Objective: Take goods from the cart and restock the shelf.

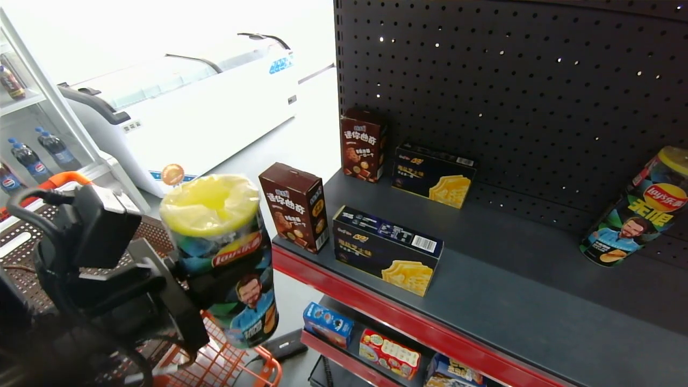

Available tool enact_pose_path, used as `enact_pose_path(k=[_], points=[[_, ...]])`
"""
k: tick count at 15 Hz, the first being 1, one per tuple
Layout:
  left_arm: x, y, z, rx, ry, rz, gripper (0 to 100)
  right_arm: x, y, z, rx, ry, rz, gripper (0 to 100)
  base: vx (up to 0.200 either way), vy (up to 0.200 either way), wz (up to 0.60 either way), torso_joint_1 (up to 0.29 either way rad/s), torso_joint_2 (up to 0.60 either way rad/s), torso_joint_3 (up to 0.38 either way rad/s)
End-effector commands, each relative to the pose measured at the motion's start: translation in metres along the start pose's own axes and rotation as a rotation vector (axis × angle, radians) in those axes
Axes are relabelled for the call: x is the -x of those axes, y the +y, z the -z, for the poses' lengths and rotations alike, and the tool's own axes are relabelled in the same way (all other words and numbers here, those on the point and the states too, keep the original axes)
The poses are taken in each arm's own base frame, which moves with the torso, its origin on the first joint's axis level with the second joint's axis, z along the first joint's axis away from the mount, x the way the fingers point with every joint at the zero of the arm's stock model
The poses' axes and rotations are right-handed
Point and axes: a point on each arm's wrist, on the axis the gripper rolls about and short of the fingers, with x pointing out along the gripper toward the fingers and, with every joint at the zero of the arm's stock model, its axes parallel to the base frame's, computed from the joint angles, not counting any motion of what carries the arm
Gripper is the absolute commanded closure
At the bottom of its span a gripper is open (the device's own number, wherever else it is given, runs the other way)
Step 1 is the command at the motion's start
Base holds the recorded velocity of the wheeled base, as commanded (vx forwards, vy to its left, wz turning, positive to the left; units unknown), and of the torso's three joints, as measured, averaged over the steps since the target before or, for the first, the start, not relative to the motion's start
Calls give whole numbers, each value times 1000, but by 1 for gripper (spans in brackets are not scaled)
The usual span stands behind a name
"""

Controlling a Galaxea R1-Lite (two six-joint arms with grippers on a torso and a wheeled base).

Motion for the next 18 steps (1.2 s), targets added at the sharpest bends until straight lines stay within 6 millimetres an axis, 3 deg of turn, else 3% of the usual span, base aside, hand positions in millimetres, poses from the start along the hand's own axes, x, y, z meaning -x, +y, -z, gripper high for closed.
enact_pose_path(k=[1, 3, 10, 18], points=[[29, -13, -25, -11, -57, 64, 100, 0, 0, 0, 0, 0, 0, 0, 0, 0, 0, 0, 0, 0], [15, -19, -18, -8, 13, 108, 100, 0, 0, 0, 0, 0, 0, 0, 0, 0, 0, 0, 0, 0], [-48, -46, -51, 10, -54, 251, 100, 0, 0, 0, 0, 0, 0, 0, 0, 0, 0, 0, 0, 0], [-55, -66, -53, 93, -129, 404, 100, 0, 0, 0, 3, 0, -6, 0, 0, 0, 0, 0, 0, 0]])
